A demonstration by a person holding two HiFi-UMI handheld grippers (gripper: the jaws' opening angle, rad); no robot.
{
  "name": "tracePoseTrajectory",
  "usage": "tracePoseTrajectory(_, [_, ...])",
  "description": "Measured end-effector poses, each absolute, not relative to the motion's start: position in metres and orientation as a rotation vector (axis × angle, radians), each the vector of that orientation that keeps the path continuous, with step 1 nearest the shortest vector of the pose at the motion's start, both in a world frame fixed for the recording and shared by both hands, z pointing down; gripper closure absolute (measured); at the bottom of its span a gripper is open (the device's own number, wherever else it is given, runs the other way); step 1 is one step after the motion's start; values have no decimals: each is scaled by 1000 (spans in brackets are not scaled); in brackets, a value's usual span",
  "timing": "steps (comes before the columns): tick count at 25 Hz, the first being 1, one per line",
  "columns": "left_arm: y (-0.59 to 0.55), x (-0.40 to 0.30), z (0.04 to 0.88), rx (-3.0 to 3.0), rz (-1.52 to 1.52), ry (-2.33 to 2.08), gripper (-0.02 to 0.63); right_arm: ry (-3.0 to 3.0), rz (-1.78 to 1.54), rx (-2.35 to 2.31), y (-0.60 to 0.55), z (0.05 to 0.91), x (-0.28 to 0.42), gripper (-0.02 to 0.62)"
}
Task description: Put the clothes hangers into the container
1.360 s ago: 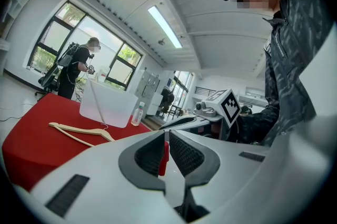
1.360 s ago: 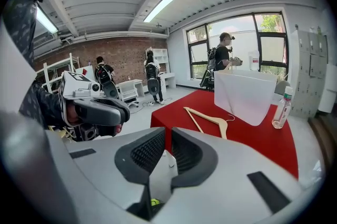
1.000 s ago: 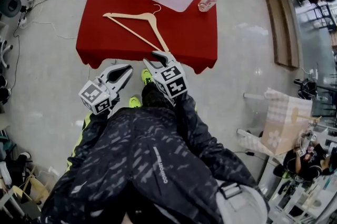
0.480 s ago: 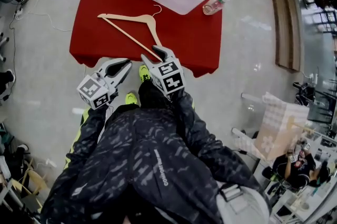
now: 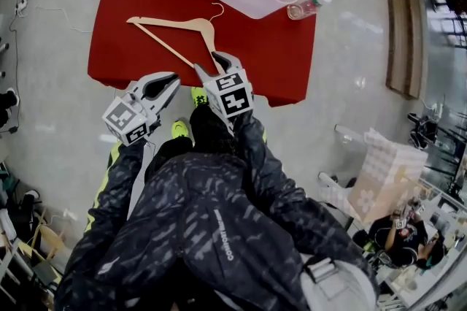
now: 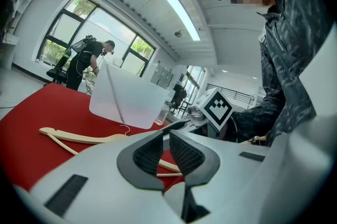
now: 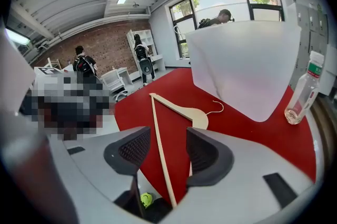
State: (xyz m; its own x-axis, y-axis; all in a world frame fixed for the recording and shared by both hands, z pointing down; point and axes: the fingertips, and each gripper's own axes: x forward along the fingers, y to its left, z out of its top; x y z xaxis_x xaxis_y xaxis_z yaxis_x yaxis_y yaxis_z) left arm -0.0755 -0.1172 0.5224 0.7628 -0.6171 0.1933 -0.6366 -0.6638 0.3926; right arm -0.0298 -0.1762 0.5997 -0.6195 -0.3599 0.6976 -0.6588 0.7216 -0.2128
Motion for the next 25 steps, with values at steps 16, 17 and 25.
tracePoseTrajectory(16, [-166, -80, 552, 2458, 72, -988, 581, -2161, 637, 793, -247, 668, -25, 354])
tracePoseTrajectory(17, [-168, -81, 553, 2454, 72, -992, 581, -2158, 635, 796, -251, 670, -25, 351])
tracePoseTrajectory(25, [-174, -86, 557, 2421, 61, -1027, 558, -2133, 582, 760, -267, 682, -29, 344])
